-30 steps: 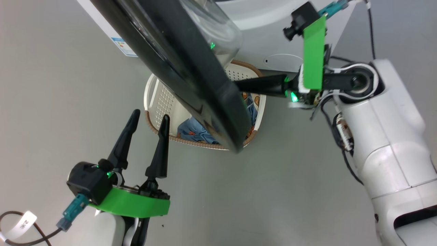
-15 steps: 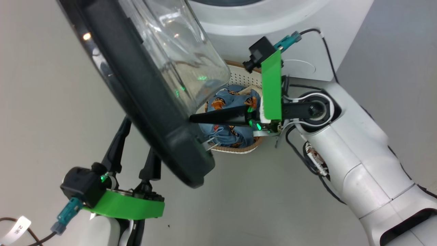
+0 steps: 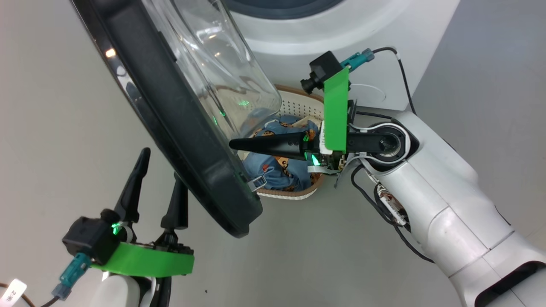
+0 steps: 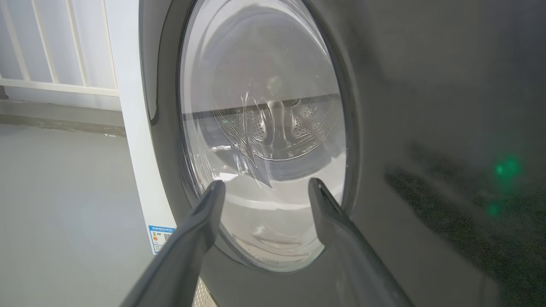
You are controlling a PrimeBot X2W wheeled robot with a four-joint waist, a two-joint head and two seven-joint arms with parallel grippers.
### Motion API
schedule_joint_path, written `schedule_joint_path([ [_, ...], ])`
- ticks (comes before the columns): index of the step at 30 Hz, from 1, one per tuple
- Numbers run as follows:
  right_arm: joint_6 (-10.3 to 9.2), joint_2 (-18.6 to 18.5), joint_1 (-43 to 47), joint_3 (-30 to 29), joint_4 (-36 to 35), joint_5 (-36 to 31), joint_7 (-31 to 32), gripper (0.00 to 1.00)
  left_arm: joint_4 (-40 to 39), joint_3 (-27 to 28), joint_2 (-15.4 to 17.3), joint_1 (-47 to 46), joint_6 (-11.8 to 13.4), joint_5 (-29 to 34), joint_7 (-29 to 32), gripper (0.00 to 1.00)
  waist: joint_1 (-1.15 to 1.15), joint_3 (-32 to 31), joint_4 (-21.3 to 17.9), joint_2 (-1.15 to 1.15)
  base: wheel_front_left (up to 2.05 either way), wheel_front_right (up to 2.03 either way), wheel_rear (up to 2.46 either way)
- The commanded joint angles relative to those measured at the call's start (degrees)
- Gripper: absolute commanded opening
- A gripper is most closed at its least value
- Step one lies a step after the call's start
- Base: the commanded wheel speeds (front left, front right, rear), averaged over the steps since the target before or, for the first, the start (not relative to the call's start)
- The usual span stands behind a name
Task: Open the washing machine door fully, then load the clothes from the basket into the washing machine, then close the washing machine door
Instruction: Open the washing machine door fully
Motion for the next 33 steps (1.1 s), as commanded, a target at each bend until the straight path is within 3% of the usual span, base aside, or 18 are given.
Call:
schedule_joint_path([
  [1,0.18,0.82,2.00,0.36,-1.83,1.23,-0.93,0.00,-1.10,2.47,1.11,0.47,-0.17,0.96,-0.47,1.00,0.00,-1.25,-1.01,0.00,0.00,0.00,0.00],
  [13,0.18,-2.77,9.38,1.01,-6.19,5.99,-5.88,0.00,-0.43,4.39,1.17,3.97,-0.17,3.33,-0.47,1.00,0.00,-6.80,-4.63,0.00,0.00,0.00,0.00],
  [23,0.18,-5.06,19.61,0.39,-12.87,9.06,-13.82,0.00,-0.24,6.63,2.58,8.18,-0.17,3.69,-0.47,1.00,0.00,-12.47,-8.36,0.00,0.00,0.00,0.00],
  [25,0.18,-5.48,21.77,0.09,-14.46,9.22,-15.63,0.22,-0.44,7.11,2.76,9.14,-0.17,3.69,-0.47,1.00,0.00,-13.42,-9.28,0.00,0.00,0.00,0.00],
  [27,0.18,-5.73,23.64,0.02,-15.99,9.38,-17.09,0.50,-0.66,7.65,2.84,10.16,-0.17,3.65,-0.47,1.00,0.00,-14.17,-10.24,0.00,0.00,0.00,0.00],
  [28,0.18,-5.84,24.36,0.06,-16.61,9.32,-17.83,0.94,-0.74,7.76,2.92,10.62,-0.17,3.63,-0.47,1.00,0.00,-14.40,-10.68,0.00,0.00,0.00,0.00],
  [29,0.18,-5.95,24.96,0.02,-17.24,9.27,-18.59,1.00,-0.81,7.77,3.03,10.96,-0.17,3.64,-0.47,1.00,0.00,-14.52,-11.05,0.00,0.00,0.00,0.00],
  [33,0.18,-6.34,26.70,-1.21,-19.59,8.60,-22.59,1.00,-1.12,7.89,3.05,11.38,-0.17,3.67,-0.47,1.00,0.00,-14.80,-11.93,0.00,0.00,0.00,0.00],
])
